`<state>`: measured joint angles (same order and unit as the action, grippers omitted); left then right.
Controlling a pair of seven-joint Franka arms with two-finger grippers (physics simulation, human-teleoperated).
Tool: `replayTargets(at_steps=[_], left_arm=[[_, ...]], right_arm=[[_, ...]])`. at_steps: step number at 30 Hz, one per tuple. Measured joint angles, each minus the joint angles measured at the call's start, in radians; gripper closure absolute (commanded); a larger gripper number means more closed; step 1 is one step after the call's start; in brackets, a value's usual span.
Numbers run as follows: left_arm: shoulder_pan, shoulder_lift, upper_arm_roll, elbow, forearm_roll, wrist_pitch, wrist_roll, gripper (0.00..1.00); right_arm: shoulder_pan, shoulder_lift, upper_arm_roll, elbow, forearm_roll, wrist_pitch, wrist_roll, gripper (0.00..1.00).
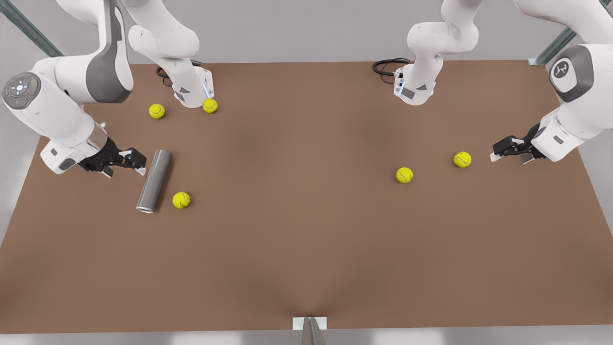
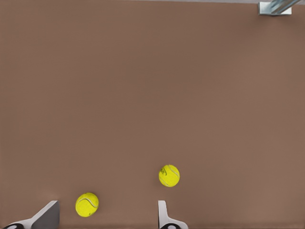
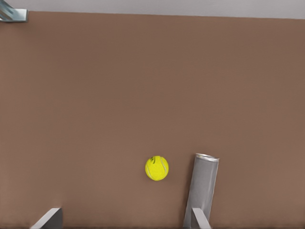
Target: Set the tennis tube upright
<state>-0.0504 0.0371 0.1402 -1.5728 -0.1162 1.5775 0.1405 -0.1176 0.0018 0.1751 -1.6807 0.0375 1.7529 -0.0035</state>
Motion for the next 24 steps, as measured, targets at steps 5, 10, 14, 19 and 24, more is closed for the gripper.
replayTargets(at_steps=[5,10,14,19,24], left_arm=[[-0.034,0.001,-0.003,0.000,0.001,-0.001,0.014,0.00],[-0.072,0.003,-0.005,0.000,0.004,-0.001,0.024,0.00],[-0.084,0.004,-0.006,0.000,0.014,-0.003,0.030,0.00],[-0.073,0.014,-0.005,0.001,0.024,-0.007,0.038,0.00],[-0.045,0.051,-0.004,0.003,0.052,-0.006,0.045,0.00]], right_arm=[[0.007,0.006,0.001,-0.274,-0.001,0.023,0.000,0.00],[0.001,0.046,0.003,-0.521,-0.010,0.147,0.038,0.00],[-0.208,0.189,0.004,-0.432,-0.030,0.205,0.056,0.00],[-0.271,0.243,-0.061,-0.416,-0.041,0.252,0.125,0.00],[-0.229,0.254,-0.066,-0.471,-0.043,0.306,0.184,0.00]])
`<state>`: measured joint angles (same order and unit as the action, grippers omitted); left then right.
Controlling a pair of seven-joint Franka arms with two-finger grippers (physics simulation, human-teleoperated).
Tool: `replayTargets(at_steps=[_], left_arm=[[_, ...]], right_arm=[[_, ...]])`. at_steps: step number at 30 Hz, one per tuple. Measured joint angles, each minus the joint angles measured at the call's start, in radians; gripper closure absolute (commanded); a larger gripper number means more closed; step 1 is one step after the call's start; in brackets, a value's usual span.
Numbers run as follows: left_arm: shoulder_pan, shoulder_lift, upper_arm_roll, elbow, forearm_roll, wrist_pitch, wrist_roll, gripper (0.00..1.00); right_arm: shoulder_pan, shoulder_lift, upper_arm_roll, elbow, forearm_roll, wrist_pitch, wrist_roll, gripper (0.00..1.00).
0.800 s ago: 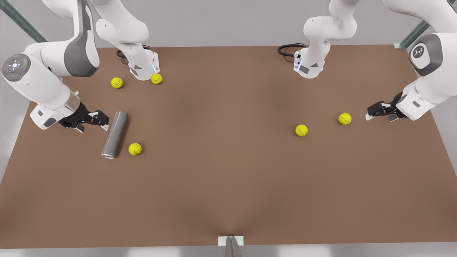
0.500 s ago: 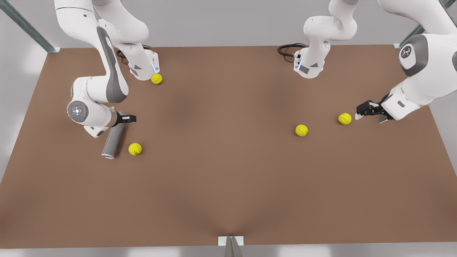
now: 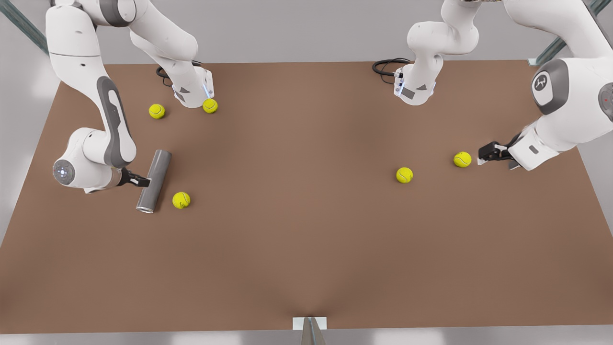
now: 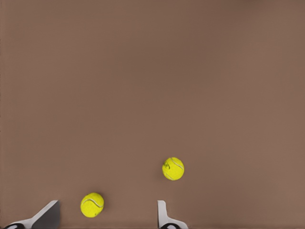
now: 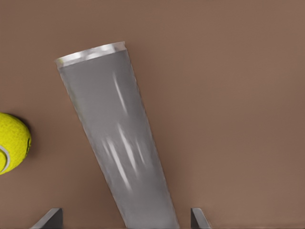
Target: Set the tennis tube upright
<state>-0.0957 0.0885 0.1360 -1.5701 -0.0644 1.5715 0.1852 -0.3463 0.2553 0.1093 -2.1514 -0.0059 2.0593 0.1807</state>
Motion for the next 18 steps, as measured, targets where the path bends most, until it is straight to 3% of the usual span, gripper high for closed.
replayTargets(at_steps=[18], left_arm=[[-0.008,0.069,-0.005,0.000,0.026,0.063,0.015,0.00]], right_arm=[[0.007,0.051,0.000,-0.135,-0.026,0.153,-0.075,0.00]])
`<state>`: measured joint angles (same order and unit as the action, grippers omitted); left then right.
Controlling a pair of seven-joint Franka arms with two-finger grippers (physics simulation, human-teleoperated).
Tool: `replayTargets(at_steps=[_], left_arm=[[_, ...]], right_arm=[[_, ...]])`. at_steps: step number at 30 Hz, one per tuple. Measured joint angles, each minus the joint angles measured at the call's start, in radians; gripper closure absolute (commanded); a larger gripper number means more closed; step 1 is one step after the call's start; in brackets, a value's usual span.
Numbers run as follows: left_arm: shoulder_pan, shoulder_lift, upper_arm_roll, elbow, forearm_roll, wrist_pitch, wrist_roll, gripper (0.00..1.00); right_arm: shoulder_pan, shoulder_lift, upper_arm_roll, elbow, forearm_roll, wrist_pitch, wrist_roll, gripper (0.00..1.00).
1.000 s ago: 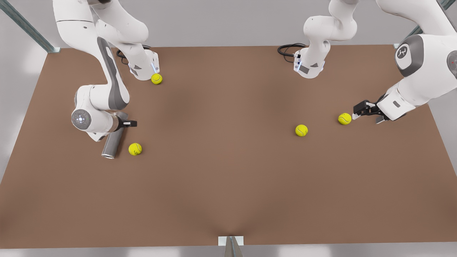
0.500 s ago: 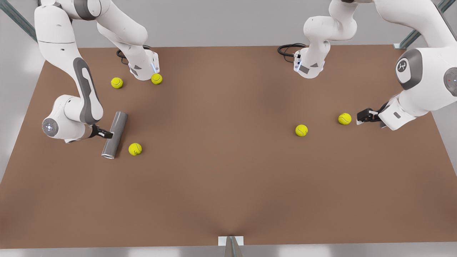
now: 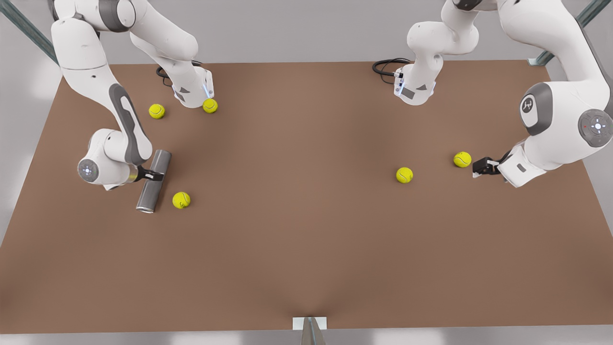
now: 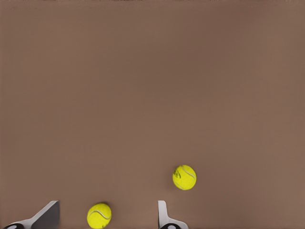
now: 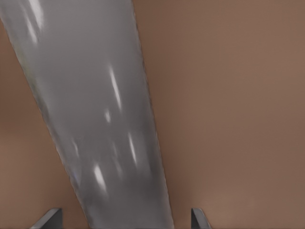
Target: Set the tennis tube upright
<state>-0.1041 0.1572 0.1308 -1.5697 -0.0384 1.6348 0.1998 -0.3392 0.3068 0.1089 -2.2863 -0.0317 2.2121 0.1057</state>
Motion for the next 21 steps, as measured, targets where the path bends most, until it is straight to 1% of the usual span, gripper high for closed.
replayTargets(at_steps=[9,10,11,12,13,18,21], left_arm=[[-0.002,0.003,-0.002,0.000,0.000,0.005,0.003,0.00],[-0.002,0.002,-0.002,0.000,0.000,0.002,0.003,0.00],[0.001,0.002,-0.007,0.000,0.000,0.000,0.003,0.00],[0.003,0.002,-0.013,0.000,0.000,-0.003,0.003,0.00],[0.001,0.002,-0.016,0.000,0.000,-0.005,0.003,0.00],[-0.002,0.002,-0.019,0.000,0.000,-0.011,0.002,0.00],[0.000,0.001,-0.020,0.000,0.000,-0.013,0.001,0.00]], right_arm=[[0.001,0.083,0.000,-0.001,-0.001,0.065,-0.030,0.00],[-0.001,0.084,0.000,-0.001,-0.002,0.069,-0.033,0.08],[-0.002,0.085,0.000,-0.001,-0.001,0.071,-0.036,0.28],[-0.002,0.084,0.000,0.000,0.000,0.069,-0.040,0.31],[-0.003,0.084,0.000,0.002,0.002,0.067,-0.045,0.32],[0.005,0.078,0.000,0.013,0.007,0.048,-0.066,0.32],[0.020,0.060,0.000,0.066,0.008,0.000,-0.080,0.32]])
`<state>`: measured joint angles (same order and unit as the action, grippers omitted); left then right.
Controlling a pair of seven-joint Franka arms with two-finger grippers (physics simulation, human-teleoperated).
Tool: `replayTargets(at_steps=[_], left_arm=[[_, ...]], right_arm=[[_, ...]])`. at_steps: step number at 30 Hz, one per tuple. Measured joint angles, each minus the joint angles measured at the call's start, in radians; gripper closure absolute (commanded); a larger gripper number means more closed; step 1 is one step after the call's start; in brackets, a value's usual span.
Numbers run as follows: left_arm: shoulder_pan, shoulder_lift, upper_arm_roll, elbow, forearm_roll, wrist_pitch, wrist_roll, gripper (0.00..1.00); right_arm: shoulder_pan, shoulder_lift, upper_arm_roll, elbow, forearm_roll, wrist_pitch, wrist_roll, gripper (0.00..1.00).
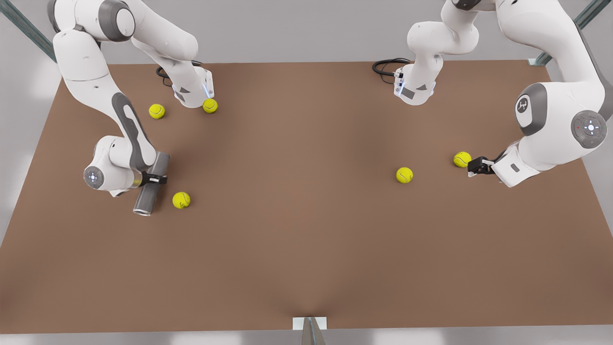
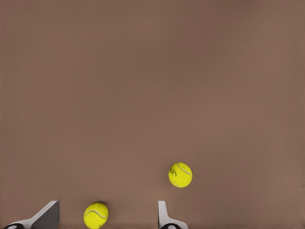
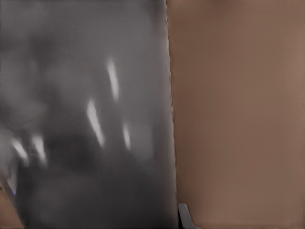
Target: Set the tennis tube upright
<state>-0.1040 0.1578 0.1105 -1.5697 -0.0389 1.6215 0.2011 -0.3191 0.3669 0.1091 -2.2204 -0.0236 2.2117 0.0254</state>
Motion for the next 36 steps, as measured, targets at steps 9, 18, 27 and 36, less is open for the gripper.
replayTargets(at_steps=[9,18,27,36], left_arm=[[0.000,0.000,0.000,0.000,0.000,-0.002,-0.001,0.00],[0.000,0.000,0.000,0.000,0.000,-0.003,-0.002,0.00],[0.000,0.002,0.000,0.000,0.000,-0.001,-0.002,0.00],[0.000,0.001,0.000,0.000,0.000,0.001,-0.002,0.00]], right_arm=[[0.521,0.032,0.001,0.517,-0.007,-0.266,-0.096,0.31],[1.014,0.457,-0.015,0.971,-0.142,-0.160,-0.261,0.31],[1.111,0.581,-0.045,0.982,-0.156,-0.019,-0.363,0.17],[1.118,0.506,-0.045,0.971,-0.086,0.003,-0.385,0.00]])
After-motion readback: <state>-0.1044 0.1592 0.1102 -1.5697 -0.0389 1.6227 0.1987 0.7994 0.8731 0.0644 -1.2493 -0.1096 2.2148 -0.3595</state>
